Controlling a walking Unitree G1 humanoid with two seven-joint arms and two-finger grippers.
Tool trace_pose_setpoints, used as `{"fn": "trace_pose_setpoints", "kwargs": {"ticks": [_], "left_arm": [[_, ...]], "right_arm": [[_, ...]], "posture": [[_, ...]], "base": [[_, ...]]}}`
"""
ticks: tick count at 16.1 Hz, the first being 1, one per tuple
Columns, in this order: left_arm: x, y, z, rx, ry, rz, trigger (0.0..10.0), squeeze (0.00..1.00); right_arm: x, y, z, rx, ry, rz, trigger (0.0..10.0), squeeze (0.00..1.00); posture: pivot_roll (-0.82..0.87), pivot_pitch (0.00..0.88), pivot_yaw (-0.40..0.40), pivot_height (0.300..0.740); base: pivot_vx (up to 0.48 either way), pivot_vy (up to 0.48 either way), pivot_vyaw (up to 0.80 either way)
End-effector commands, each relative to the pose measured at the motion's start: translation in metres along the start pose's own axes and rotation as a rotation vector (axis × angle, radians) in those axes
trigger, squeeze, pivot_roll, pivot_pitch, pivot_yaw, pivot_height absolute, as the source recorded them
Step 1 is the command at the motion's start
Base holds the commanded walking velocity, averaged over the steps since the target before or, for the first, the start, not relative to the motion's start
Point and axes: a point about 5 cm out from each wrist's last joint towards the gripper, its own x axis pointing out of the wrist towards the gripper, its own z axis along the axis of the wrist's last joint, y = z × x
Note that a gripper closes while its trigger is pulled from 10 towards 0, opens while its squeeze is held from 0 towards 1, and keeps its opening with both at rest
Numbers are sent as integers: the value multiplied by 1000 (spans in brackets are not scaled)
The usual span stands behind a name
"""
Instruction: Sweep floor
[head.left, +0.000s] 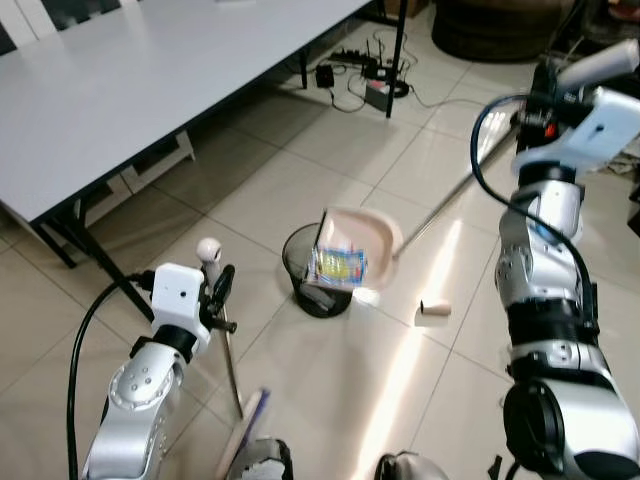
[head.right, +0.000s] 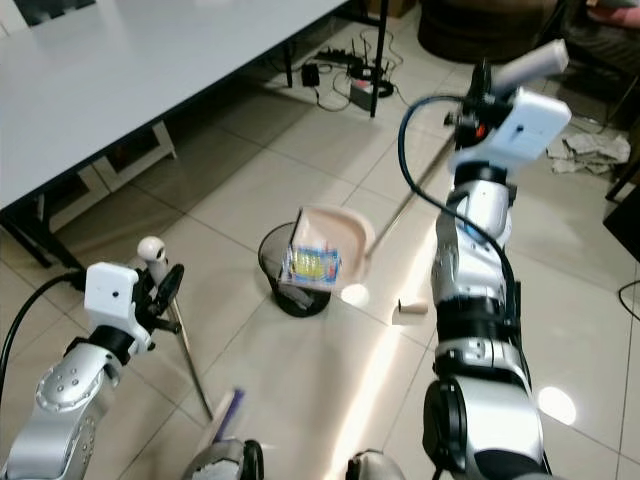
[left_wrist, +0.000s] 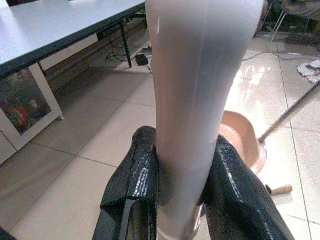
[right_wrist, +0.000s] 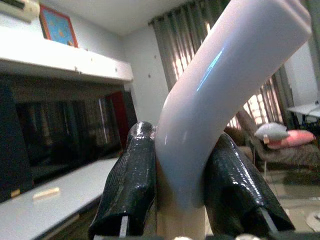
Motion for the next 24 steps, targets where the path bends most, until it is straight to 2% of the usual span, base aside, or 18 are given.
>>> {"fn": "trace_pose_setpoints", "kwargs": {"ticks": [1, 4, 9, 12, 19, 24], "left_arm": [[1, 3, 9, 15, -37, 16, 10000, 0], [8, 3, 14, 18, -62, 21, 10000, 0], [15, -2, 15, 12, -76, 9, 10000, 0], [17, -1, 13, 7, -77, 7, 10000, 0], [19, -1, 11, 2, -82, -4, 10000, 0], [18, 0, 6, -9, -77, 8, 10000, 0]], "right_arm": [[9, 2, 16, 35, -90, -6, 10000, 0], [8, 2, 21, 97, -85, -32, 10000, 0], [1, 7, 43, 220, -118, -45, 10000, 0], [-3, 1, 54, 284, -125, -84, 10000, 0], [-17, -6, 59, 291, -66, -76, 10000, 0], [-21, -4, 61, 283, -26, -40, 10000, 0]], "posture": [[42, 156, 50, 740], [24, 149, 53, 740], [7, 129, 55, 740], [4, 114, 60, 740], [-4, 105, 61, 740], [-30, 95, 50, 740]], "base": [[0, 0, 0], [0, 0, 0], [203, 0, 0], [298, 0, 0], [316, 0, 0], [332, 0, 0]]}}
